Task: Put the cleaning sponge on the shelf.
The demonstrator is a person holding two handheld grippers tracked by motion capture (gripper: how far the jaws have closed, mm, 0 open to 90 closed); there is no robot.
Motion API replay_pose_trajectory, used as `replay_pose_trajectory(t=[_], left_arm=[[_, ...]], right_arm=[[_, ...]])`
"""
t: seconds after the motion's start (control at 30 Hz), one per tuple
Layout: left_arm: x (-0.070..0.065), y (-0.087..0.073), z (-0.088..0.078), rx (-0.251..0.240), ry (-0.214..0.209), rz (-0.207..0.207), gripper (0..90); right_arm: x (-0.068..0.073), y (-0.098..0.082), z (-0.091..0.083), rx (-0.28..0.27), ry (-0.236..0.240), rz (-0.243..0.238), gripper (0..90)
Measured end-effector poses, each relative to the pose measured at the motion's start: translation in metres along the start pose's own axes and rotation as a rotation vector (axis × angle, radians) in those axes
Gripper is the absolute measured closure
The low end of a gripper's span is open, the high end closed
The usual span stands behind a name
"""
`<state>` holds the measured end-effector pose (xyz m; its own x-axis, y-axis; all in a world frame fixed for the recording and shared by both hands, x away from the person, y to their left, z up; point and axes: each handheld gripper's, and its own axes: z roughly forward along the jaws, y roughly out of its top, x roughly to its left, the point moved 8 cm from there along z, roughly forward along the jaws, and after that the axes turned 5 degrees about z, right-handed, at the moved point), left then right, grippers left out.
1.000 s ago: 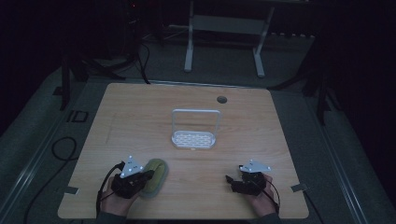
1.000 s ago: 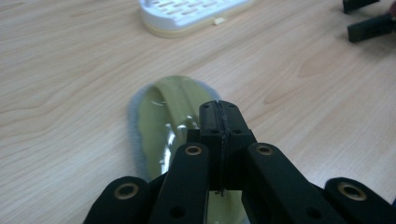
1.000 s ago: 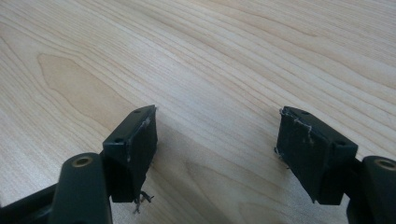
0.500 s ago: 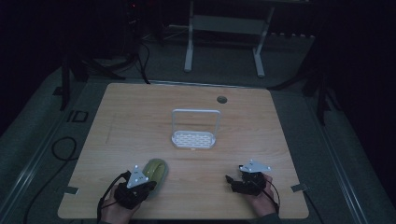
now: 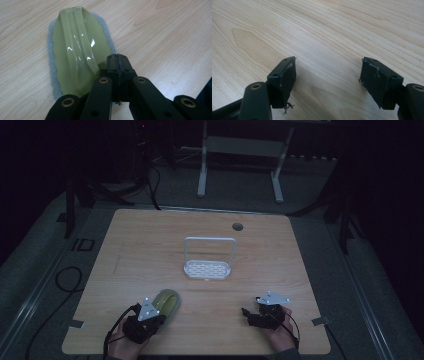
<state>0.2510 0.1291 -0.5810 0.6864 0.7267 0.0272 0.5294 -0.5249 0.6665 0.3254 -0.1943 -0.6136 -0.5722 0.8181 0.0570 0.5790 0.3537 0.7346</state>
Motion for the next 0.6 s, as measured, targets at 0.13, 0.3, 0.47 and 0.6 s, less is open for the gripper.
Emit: replay_pose_trajectory(t=[0.13, 0.3, 0.47, 0.6], left_arm=[[0.004, 0.001, 0.003, 0.0, 0.006, 0.003, 89.9], [0.011, 0.003, 0.005, 0.009, 0.022, 0.014, 89.9], [0.021, 0.006, 0.007, 0.022, 0.038, 0.018, 89.8], [0.026, 0.015, 0.002, 0.008, 0.02, 0.024, 88.7]], right_arm=[[0.0, 0.0, 0.0, 0.0, 0.0, 0.0, 28.3], [0.0, 0.0, 0.0, 0.0, 0.0, 0.0, 28.3], [0.0, 0.0, 0.0, 0.0, 0.0, 0.0, 28.3], [0.0, 0.0, 0.0, 0.0, 0.0, 0.001, 28.3]])
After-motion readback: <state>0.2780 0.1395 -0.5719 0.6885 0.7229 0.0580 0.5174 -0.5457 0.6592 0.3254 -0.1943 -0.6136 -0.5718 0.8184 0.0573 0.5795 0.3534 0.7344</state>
